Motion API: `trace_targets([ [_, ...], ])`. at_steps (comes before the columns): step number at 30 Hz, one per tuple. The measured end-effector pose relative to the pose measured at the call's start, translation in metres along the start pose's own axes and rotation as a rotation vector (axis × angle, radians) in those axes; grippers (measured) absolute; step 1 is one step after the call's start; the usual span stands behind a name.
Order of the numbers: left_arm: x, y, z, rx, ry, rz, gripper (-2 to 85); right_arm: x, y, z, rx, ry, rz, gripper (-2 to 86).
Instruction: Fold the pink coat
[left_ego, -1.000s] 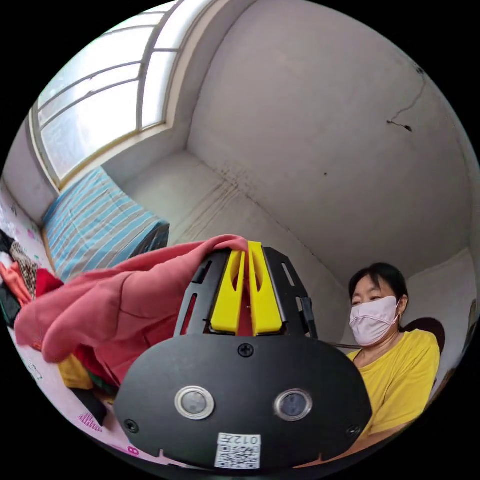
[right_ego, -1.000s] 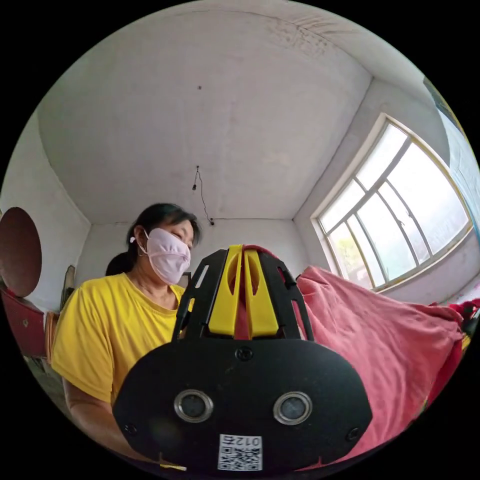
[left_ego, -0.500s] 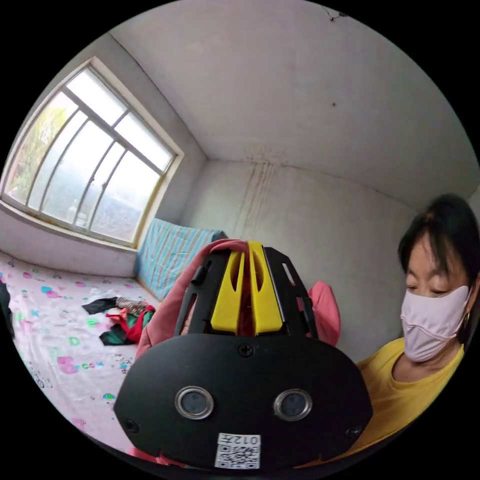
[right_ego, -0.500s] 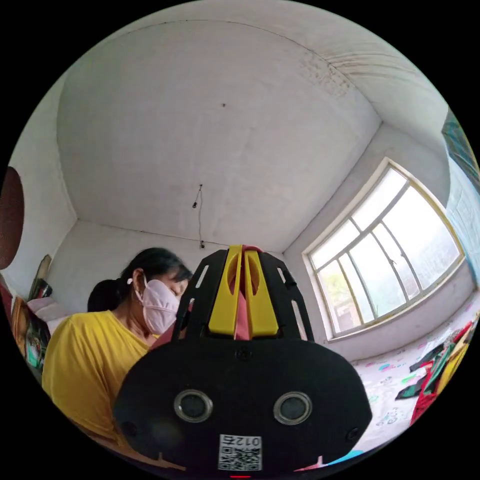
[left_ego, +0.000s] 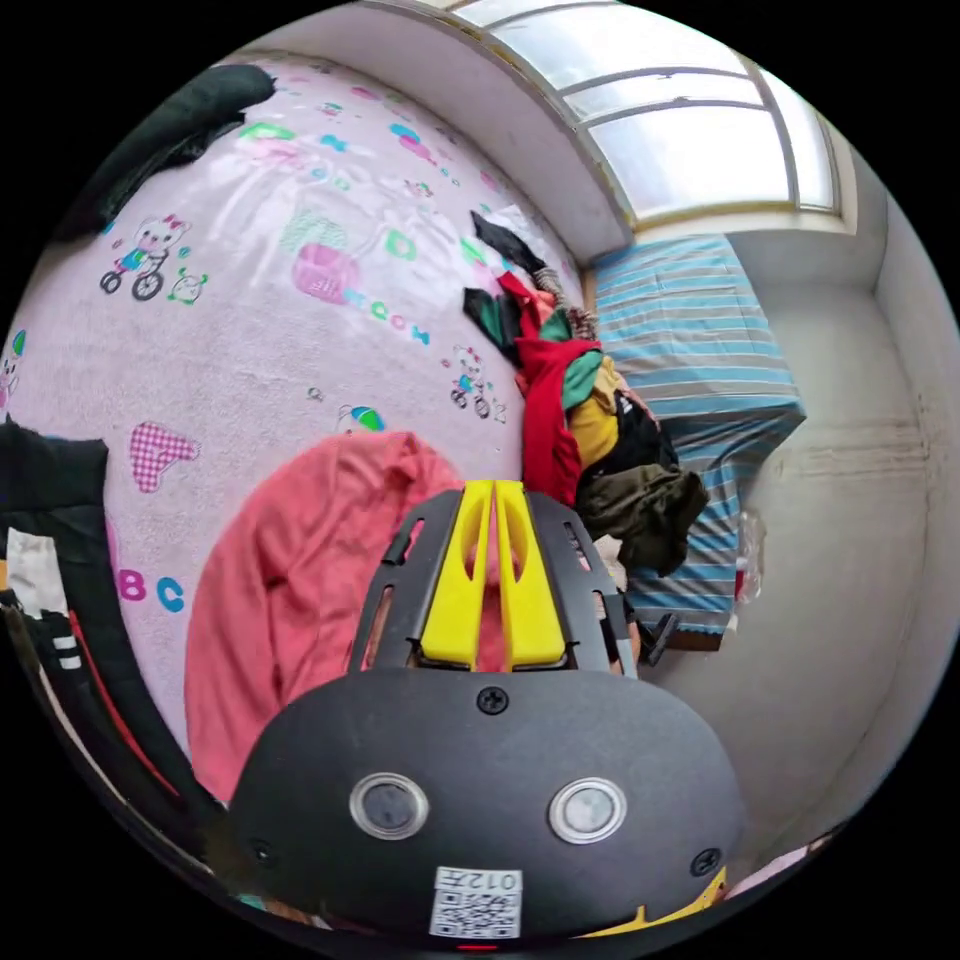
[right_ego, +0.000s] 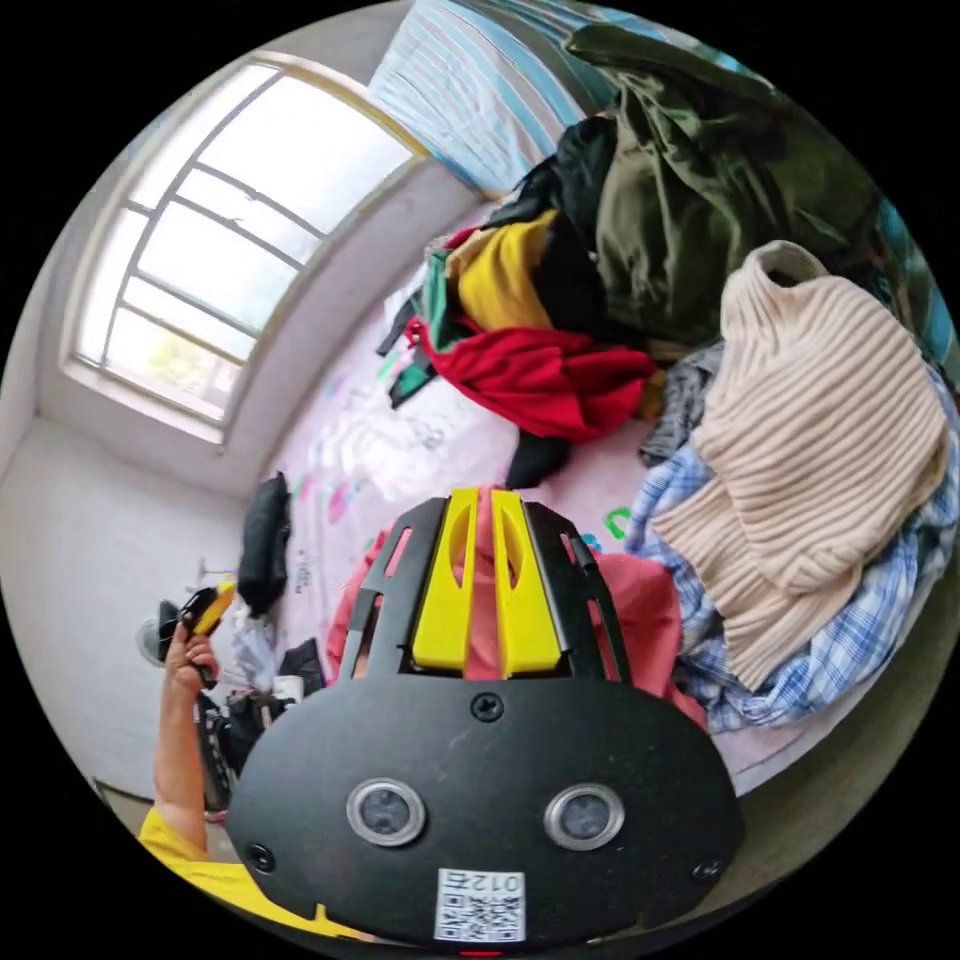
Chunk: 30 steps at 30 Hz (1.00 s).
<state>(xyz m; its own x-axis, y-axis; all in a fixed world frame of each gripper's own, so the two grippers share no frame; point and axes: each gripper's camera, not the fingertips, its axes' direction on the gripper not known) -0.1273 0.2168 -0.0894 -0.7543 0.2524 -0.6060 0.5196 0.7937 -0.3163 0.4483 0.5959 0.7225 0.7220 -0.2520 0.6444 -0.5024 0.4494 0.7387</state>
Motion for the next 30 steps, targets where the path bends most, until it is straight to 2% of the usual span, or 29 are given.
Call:
trace_targets([
  [4,-0.028,0.04,0.023,-0.085,-0.175,0.117,0.4,-0.004,0.028,0.066,-0.082,0.109,-0.106,1.7],
  [12,-0.033,0.119,0.083,-0.163,-0.553,0.301,0.4,-0.139,0.121,0.218,-0.283,0.331,-0.89,7.8],
  [18,0.022,0.097,0.134,-0.171,-0.71,0.551,1.2,-0.218,0.175,0.319,-0.278,0.407,-1.253,9.1],
  [25,0.074,0.039,0.211,-0.24,-0.807,0.795,5.2,-0.229,0.191,0.408,-0.383,0.469,-1.348,10.6],
  [30,0.1,0.005,0.258,-0.259,-0.869,0.945,8.3,-0.226,0.184,0.435,-0.463,0.347,-1.248,8.6],
])
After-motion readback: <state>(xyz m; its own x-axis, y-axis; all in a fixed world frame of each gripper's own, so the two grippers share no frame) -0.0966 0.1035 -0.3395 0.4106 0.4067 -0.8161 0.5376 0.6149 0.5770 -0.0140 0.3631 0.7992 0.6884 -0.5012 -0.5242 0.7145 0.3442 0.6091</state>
